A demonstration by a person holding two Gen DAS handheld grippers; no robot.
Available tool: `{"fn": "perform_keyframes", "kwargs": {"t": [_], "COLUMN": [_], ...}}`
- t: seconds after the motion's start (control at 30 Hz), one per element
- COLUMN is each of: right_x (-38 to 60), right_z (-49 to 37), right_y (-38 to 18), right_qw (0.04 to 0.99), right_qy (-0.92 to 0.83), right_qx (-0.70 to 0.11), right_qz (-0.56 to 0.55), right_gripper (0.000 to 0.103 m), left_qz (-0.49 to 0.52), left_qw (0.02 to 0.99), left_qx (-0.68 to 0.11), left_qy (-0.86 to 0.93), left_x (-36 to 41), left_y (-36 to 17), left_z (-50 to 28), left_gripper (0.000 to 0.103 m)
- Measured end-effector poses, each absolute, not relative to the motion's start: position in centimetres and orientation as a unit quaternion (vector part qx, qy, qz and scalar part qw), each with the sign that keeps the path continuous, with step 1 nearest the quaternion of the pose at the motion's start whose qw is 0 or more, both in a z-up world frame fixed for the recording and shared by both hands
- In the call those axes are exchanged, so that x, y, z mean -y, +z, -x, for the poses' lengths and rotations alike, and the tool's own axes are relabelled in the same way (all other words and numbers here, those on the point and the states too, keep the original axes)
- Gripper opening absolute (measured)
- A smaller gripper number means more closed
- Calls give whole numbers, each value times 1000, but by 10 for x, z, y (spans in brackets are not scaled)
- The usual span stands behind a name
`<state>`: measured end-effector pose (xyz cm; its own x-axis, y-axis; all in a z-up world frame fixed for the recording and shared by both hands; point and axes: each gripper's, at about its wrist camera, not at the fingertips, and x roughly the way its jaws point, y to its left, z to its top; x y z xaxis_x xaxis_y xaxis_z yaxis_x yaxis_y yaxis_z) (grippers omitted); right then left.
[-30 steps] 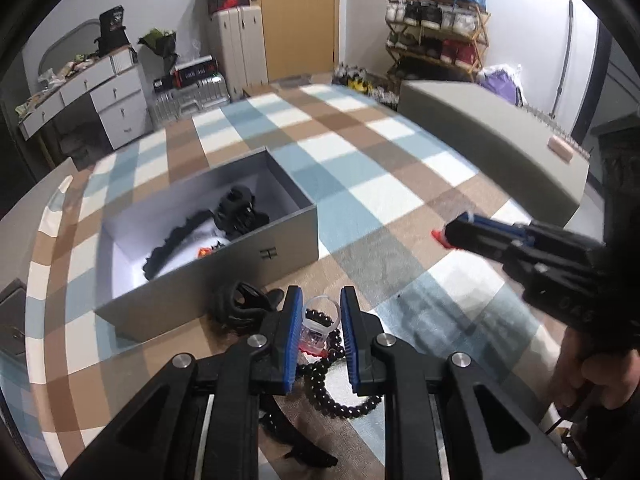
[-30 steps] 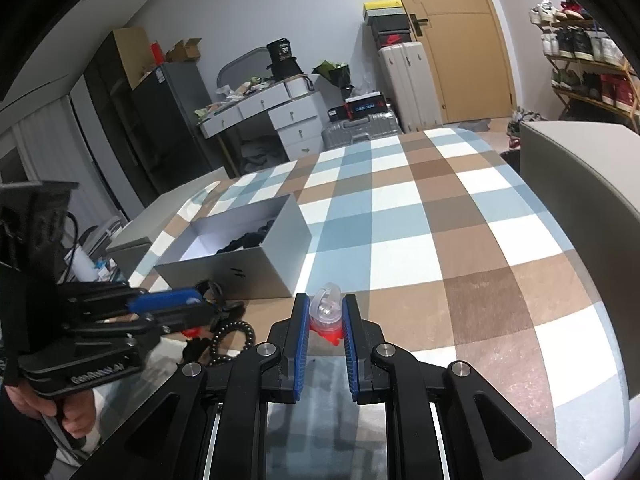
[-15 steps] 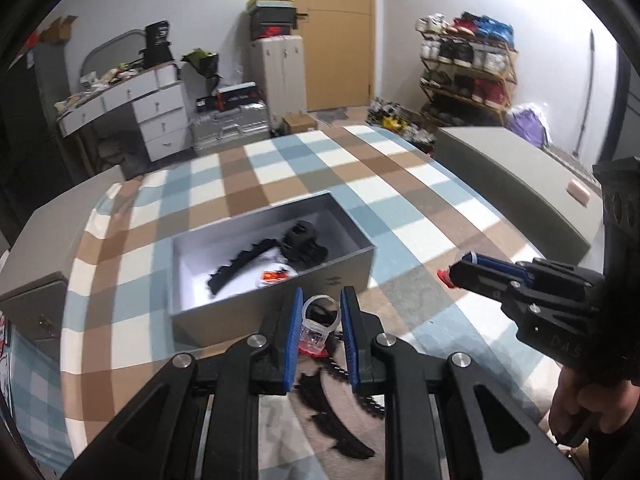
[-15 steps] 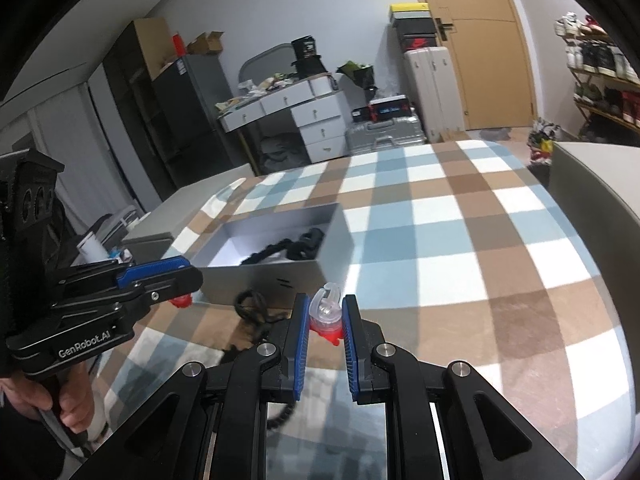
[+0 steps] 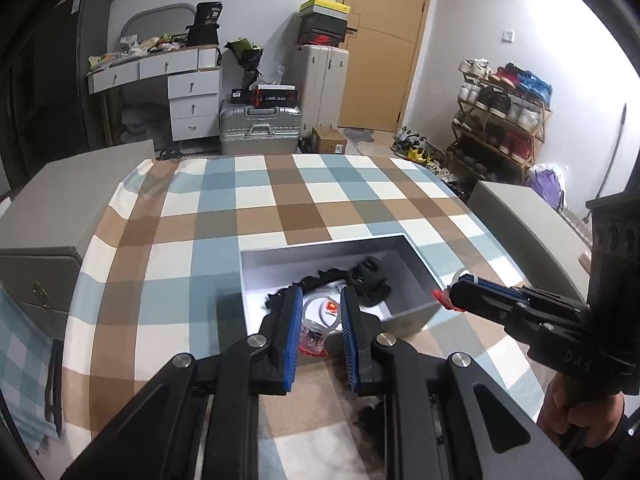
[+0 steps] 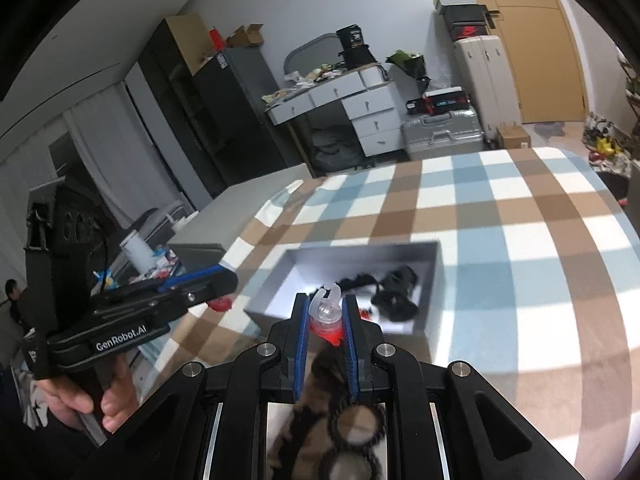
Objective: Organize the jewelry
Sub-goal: 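Carry both items into the grey box and open both tools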
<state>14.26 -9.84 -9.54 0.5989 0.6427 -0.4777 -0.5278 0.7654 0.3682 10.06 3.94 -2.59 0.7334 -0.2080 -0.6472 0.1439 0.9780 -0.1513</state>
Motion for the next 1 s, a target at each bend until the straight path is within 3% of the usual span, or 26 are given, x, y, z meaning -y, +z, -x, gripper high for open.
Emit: {"fn": "perform_keyframes", "kwargs": {"t": [1.0], "right_x": [52], "right_z": [-220], "right_y": [-121], "right_qw": [870], "right_qy": [346], "right_qx": [-345], "right_qz": [-61], "right_gripper": [17], "left_qz": [104], "left_qw": [903], "left_qx": [-383], "left_qy": [-166], "left_x": [-50], "left_y": [-56], "left_z": [-158], "left_gripper": [14]}}
